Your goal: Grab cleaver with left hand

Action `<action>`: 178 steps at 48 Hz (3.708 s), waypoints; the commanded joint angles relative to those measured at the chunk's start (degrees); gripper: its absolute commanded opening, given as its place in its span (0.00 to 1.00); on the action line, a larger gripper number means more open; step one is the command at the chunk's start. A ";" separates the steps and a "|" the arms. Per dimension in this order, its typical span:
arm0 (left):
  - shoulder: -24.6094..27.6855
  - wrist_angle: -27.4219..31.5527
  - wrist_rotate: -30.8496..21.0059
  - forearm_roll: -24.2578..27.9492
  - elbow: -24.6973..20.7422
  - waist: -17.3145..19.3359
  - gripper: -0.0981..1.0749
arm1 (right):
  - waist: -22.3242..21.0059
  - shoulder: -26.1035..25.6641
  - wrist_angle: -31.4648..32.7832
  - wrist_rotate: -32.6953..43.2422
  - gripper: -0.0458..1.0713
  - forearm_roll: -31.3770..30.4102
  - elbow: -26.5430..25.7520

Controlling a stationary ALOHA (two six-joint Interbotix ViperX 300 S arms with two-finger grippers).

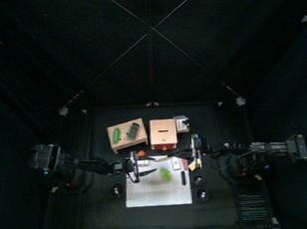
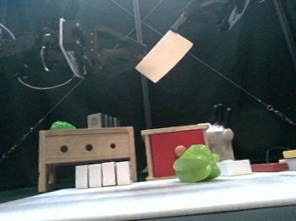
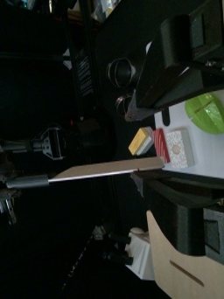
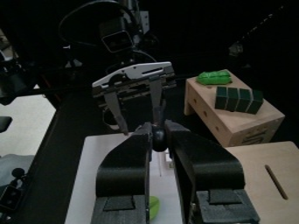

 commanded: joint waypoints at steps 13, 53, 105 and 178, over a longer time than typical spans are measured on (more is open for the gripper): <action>0.00 -3.43 -0.18 -4.04 0.79 0.26 0.82 | -0.26 -0.88 -0.35 0.00 0.47 0.79 -0.62; 1.76 -3.43 0.09 -2.72 -0.97 0.26 0.45 | -0.35 0.26 -0.26 0.00 0.47 7.12 2.64; -0.53 3.87 -1.93 -1.58 2.46 -0.44 0.44 | 5.27 8.35 16.26 0.09 0.48 13.97 0.44; 0.70 -6.50 -19.25 23.99 7.21 9.49 0.29 | 6.15 7.56 17.84 0.09 0.48 7.03 0.88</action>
